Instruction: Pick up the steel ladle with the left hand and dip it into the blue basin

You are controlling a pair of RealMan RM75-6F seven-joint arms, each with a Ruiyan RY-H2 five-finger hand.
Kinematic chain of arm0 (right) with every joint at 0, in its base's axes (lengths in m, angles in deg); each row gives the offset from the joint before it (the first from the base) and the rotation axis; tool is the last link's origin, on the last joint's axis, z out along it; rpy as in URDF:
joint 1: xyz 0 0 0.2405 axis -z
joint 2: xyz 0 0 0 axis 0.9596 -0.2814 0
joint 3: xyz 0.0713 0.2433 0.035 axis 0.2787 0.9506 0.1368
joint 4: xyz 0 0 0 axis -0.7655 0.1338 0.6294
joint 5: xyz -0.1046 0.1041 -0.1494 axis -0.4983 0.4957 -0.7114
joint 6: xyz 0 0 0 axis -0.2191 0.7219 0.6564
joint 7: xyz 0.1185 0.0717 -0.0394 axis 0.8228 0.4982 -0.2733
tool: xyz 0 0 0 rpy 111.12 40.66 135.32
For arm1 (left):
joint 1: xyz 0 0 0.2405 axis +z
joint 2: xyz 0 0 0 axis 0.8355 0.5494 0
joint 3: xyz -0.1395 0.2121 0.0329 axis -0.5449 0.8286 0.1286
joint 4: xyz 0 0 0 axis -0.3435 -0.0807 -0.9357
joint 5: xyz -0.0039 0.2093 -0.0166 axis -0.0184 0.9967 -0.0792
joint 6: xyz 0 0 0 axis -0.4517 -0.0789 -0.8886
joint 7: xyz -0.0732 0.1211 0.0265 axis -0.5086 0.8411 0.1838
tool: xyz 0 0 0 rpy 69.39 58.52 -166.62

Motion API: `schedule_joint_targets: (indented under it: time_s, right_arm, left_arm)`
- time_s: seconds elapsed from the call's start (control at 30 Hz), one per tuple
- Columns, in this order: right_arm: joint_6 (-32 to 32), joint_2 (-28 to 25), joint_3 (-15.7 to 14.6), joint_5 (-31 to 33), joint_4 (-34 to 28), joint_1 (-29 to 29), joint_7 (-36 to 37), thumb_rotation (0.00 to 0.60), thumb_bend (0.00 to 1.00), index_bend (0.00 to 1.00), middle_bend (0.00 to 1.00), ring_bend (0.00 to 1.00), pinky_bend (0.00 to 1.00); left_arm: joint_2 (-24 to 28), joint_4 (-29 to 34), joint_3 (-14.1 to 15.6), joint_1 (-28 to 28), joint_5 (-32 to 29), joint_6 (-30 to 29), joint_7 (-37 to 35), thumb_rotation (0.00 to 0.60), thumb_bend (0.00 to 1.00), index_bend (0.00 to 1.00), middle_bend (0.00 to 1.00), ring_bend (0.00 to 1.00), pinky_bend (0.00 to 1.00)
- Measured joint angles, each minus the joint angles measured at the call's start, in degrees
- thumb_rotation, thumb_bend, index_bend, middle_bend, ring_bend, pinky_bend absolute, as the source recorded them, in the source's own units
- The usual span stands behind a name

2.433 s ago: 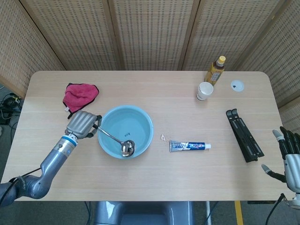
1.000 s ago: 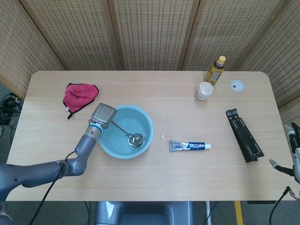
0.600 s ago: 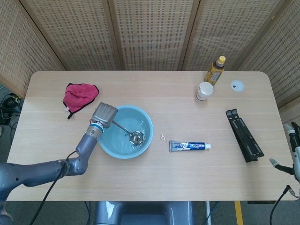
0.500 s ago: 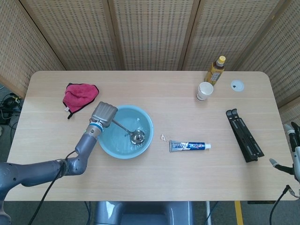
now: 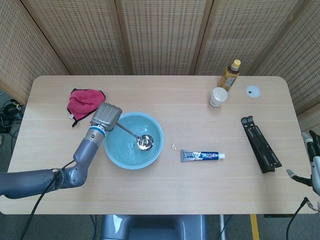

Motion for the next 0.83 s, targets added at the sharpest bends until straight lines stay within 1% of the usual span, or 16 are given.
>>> schedule_joint_targets:
  time_s: [0.33,0.47,0.67,0.83]
  right_arm:
    - [-0.27,0.02,0.05,0.32,0.04,-0.10,-0.05,0.600,0.00,0.00,0.00,0.00,0.00]
    - [-0.18,-0.06,0.15,0.34,-0.01,-0.08,0.19,0.600,0.00,0.00,0.00,0.00,0.00]
    - [0.03,-0.21,0.21,0.25,-0.12,-0.03,0.33,0.600,0.00,0.00,0.00,0.00,0.00]
    - [0.13,-0.27,0.21,0.17,-0.27,0.00,0.34,0.600,0.00,0.00,0.00,0.00,0.00]
  left_arm:
    - [5.12,6.80,-0.69,-3.17,-6.20,-3.55,3.72,0.600,0.77,0.79,0.94,0.90,1.00]
    - [6.95,9.39,-1.03,-4.78,-9.74,-5.04,5.69,0.600,0.77,0.79,0.94,0.90,1.00]
    - [8.83,12.26,-1.35,-7.63,-16.98,-7.61,9.30,0.600,0.77,0.79,0.94,0.90,1.00]
    - [9.86,13.67,-1.56,-9.05,-19.30,-8.78,10.44,0.600,0.77,0.79,0.94,0.90,1.00]
